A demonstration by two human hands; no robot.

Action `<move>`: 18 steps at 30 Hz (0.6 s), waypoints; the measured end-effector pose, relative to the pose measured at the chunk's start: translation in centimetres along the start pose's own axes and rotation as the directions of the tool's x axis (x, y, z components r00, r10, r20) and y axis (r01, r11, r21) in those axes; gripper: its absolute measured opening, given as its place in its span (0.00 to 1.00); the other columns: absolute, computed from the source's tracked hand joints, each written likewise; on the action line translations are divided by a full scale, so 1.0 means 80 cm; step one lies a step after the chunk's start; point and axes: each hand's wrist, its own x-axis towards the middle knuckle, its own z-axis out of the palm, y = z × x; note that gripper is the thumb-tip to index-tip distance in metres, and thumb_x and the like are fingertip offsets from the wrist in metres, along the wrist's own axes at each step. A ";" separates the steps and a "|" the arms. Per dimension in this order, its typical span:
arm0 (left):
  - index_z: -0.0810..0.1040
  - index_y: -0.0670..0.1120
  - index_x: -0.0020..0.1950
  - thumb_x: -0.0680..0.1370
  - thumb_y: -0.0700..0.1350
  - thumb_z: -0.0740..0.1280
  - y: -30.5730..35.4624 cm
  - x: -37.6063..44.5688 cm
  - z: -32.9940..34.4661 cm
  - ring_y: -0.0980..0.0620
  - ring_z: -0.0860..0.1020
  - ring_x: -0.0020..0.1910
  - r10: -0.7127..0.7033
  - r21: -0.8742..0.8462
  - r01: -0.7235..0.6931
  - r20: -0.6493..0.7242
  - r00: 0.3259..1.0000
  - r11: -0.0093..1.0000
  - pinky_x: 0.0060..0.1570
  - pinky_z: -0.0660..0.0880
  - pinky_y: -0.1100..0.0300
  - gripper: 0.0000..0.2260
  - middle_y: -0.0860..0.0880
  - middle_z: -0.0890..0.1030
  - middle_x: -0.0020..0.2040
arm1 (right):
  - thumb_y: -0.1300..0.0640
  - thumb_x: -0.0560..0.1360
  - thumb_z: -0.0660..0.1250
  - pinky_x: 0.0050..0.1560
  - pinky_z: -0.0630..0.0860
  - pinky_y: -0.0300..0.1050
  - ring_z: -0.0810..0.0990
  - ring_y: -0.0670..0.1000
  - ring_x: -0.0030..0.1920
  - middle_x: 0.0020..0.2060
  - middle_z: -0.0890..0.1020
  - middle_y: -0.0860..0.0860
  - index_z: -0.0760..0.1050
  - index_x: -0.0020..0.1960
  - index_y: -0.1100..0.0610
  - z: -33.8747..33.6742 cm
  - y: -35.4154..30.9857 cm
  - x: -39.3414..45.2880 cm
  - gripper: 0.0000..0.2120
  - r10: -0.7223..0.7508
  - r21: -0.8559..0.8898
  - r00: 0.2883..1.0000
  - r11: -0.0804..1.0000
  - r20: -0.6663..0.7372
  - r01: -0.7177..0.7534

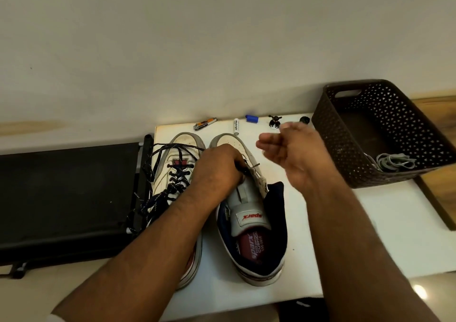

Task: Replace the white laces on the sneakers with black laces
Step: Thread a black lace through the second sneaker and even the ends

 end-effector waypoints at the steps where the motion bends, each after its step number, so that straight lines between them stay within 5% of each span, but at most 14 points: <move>1: 0.84 0.53 0.51 0.70 0.44 0.75 0.000 0.001 0.000 0.51 0.80 0.51 -0.008 -0.002 0.008 0.005 1.000 1.000 0.53 0.76 0.57 0.10 0.51 0.84 0.50 | 0.61 0.81 0.57 0.45 0.78 0.47 0.84 0.52 0.38 0.37 0.84 0.53 0.71 0.46 0.54 -0.006 -0.005 0.002 0.08 -0.085 -0.103 0.996 0.991 -0.020 0.082; 3: 0.85 0.53 0.51 0.71 0.44 0.74 -0.001 0.002 -0.001 0.51 0.80 0.51 -0.008 -0.003 0.008 0.016 1.000 1.000 0.52 0.76 0.57 0.10 0.52 0.84 0.50 | 0.61 0.79 0.62 0.47 0.79 0.49 0.81 0.50 0.40 0.40 0.83 0.51 0.76 0.46 0.54 -0.018 -0.004 0.005 0.06 -0.170 -0.520 0.985 0.840 0.023 0.157; 5: 0.85 0.54 0.51 0.71 0.45 0.74 0.000 0.001 0.000 0.52 0.80 0.48 0.000 0.001 0.000 0.007 1.000 1.000 0.50 0.77 0.58 0.10 0.52 0.84 0.47 | 0.61 0.76 0.68 0.44 0.78 0.46 0.79 0.50 0.44 0.46 0.82 0.52 0.79 0.51 0.54 -0.019 0.006 0.000 0.05 -0.005 -0.739 0.991 0.665 0.134 0.103; 7: 0.85 0.53 0.49 0.70 0.46 0.75 0.001 0.000 0.001 0.53 0.80 0.45 0.002 0.003 -0.002 -0.008 1.000 1.000 0.46 0.78 0.58 0.09 0.52 0.84 0.44 | 0.61 0.74 0.70 0.41 0.78 0.46 0.80 0.53 0.46 0.47 0.82 0.54 0.81 0.53 0.56 -0.014 0.019 0.000 0.07 0.117 -0.764 0.976 0.641 0.184 0.068; 11: 0.85 0.54 0.49 0.68 0.47 0.76 0.001 0.001 0.000 0.53 0.81 0.45 -0.008 0.000 0.008 0.020 1.000 1.000 0.47 0.79 0.56 0.10 0.53 0.84 0.44 | 0.63 0.75 0.69 0.44 0.81 0.53 0.81 0.55 0.42 0.41 0.83 0.56 0.81 0.41 0.57 -0.005 0.026 0.001 0.05 0.012 -0.710 0.994 0.701 0.107 0.068; 13: 0.85 0.54 0.51 0.68 0.47 0.77 -0.001 0.001 -0.002 0.53 0.80 0.48 -0.014 0.000 0.014 0.050 0.999 1.000 0.51 0.78 0.55 0.13 0.53 0.84 0.47 | 0.66 0.77 0.63 0.38 0.80 0.47 0.81 0.53 0.39 0.40 0.82 0.55 0.77 0.40 0.57 -0.010 0.017 0.003 0.09 -0.064 -0.472 0.998 0.880 0.003 0.058; 15: 0.84 0.53 0.53 0.68 0.46 0.77 -0.003 0.003 -0.003 0.51 0.80 0.50 -0.028 0.007 0.028 0.060 0.998 1.000 0.53 0.77 0.55 0.14 0.52 0.83 0.50 | 0.65 0.79 0.59 0.39 0.80 0.46 0.82 0.53 0.38 0.39 0.82 0.54 0.72 0.42 0.56 -0.021 -0.009 0.003 0.09 -0.126 0.113 0.988 0.984 -0.087 0.135; 17: 0.84 0.53 0.52 0.69 0.46 0.76 -0.002 0.003 -0.003 0.51 0.80 0.51 -0.031 0.016 0.030 0.056 0.998 0.999 0.53 0.77 0.55 0.12 0.52 0.83 0.50 | 0.62 0.81 0.56 0.39 0.80 0.45 0.81 0.50 0.33 0.33 0.81 0.51 0.70 0.45 0.54 -0.033 -0.031 -0.002 0.08 -0.188 0.581 0.981 0.794 -0.044 0.178; 18: 0.84 0.53 0.51 0.69 0.46 0.76 -0.001 0.004 -0.002 0.50 0.79 0.51 -0.032 0.021 0.031 0.048 0.998 0.999 0.53 0.78 0.55 0.11 0.51 0.83 0.49 | 0.62 0.81 0.56 0.34 0.78 0.42 0.76 0.47 0.28 0.29 0.78 0.49 0.69 0.45 0.54 -0.035 -0.037 -0.006 0.08 -0.214 0.661 0.977 0.733 0.001 0.160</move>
